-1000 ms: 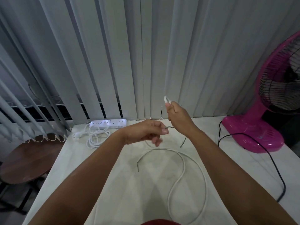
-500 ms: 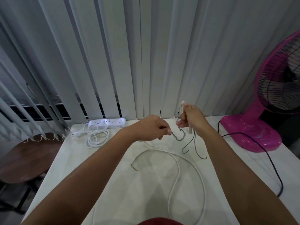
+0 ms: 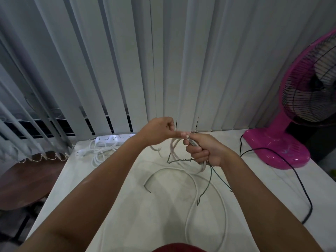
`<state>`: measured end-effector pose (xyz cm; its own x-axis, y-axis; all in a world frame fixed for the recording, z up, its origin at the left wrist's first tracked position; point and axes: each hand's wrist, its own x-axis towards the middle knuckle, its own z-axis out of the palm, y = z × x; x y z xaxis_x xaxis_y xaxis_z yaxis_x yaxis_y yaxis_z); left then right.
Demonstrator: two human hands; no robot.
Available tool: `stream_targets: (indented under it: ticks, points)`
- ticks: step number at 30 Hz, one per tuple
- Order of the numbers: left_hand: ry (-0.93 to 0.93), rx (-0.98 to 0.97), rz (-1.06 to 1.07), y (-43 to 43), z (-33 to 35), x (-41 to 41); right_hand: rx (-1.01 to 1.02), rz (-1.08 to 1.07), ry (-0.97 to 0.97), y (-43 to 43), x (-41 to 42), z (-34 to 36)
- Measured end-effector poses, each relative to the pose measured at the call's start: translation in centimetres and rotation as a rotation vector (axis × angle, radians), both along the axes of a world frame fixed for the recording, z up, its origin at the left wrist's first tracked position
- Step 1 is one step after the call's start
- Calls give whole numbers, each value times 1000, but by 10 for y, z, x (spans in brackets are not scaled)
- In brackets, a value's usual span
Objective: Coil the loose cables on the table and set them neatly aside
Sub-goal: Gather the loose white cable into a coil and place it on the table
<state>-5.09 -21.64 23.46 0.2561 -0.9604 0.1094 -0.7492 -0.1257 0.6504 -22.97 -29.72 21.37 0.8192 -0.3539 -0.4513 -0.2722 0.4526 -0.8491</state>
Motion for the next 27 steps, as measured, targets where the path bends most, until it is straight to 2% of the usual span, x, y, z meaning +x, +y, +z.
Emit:
stream_targets:
  ticks: [3,6,8,12,13,16,18,19,21,24,27]
  points:
    - [67,-72,-29,0,-15,-7,265,119,-117,-5,-5,4]
    - [157,-94,-66,2,-26,-12,446,184,-280,-11,-11,8]
    - [202,-66,-61,6,-34,-15,531,169,-380,-16,-15,12]
    - [474,21,-87,12,-41,-27,641,90,-504,-22,-18,12]
    - [481,47,-106,12,-40,-31,660,61,-527,-23,-18,11]
    - [274,35,-155,11,-38,-39,667,-41,-613,-26,-21,6]
    - [86,-21,-147,9,-35,-40,764,-66,-708,-28,-23,1]
    - [70,-34,-164,9,-34,-39,818,-77,-743,-29,-23,-1]
    - [211,-30,-215,9,-33,-34,810,-121,-746,-29,-24,-2]
    - [543,-7,-198,12,-39,-27,640,-144,-648,-31,-22,4]
    - [732,-18,-137,14,-42,-21,445,-94,-489,-32,-26,11]
